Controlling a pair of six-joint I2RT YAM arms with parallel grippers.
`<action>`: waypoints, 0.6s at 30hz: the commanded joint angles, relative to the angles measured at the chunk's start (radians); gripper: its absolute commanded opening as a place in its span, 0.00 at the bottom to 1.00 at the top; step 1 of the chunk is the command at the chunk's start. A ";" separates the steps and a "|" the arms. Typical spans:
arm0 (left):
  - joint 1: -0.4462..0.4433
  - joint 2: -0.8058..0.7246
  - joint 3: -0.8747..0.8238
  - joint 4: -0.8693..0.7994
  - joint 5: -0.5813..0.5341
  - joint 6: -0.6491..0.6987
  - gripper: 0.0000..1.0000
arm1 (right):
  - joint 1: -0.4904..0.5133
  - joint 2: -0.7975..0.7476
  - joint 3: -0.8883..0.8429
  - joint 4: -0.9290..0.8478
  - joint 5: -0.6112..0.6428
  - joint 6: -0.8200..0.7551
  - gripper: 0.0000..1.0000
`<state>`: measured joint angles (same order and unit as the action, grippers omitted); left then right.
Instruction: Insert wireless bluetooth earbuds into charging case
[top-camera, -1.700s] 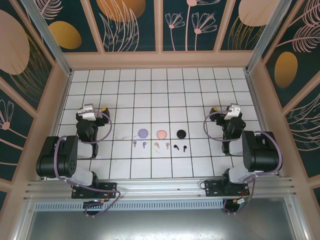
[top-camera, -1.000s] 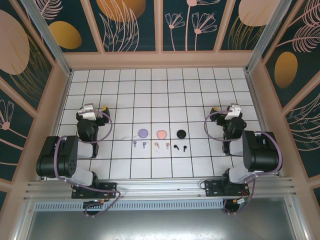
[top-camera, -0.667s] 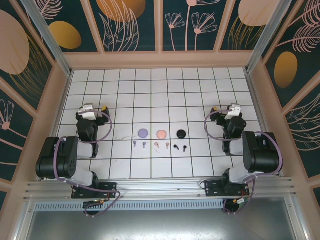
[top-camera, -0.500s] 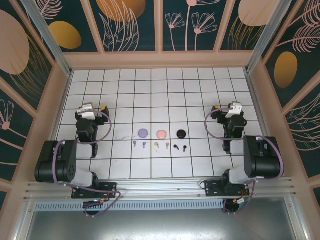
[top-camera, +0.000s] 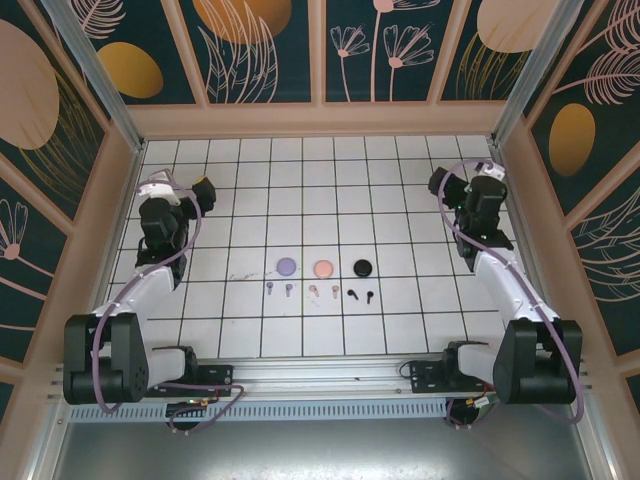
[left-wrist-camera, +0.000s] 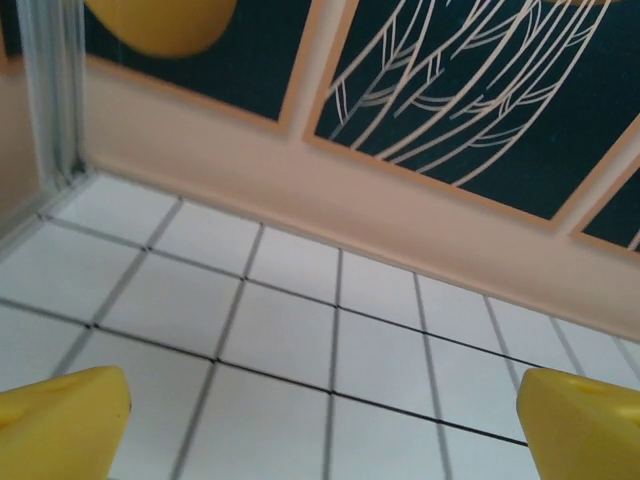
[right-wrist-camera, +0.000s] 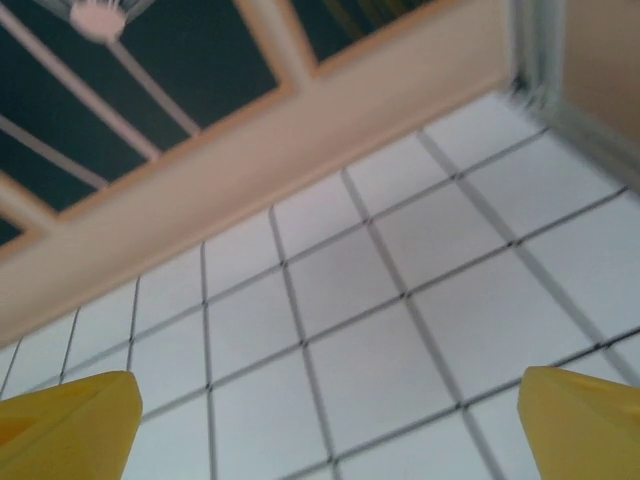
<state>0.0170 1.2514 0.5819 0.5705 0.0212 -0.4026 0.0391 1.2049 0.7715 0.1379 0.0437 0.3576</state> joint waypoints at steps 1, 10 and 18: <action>-0.019 -0.017 0.042 -0.173 0.072 -0.206 0.99 | 0.084 0.036 0.074 -0.305 -0.082 0.030 0.94; -0.197 -0.026 0.067 -0.317 0.049 -0.316 0.99 | 0.387 0.163 0.164 -0.575 -0.011 0.271 0.84; -0.375 0.069 0.136 -0.354 -0.061 -0.343 0.99 | 0.537 0.254 0.159 -0.658 0.035 0.428 0.84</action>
<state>-0.3256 1.2827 0.6758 0.2489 0.0128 -0.7155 0.5476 1.4487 0.9146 -0.4465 0.0395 0.6918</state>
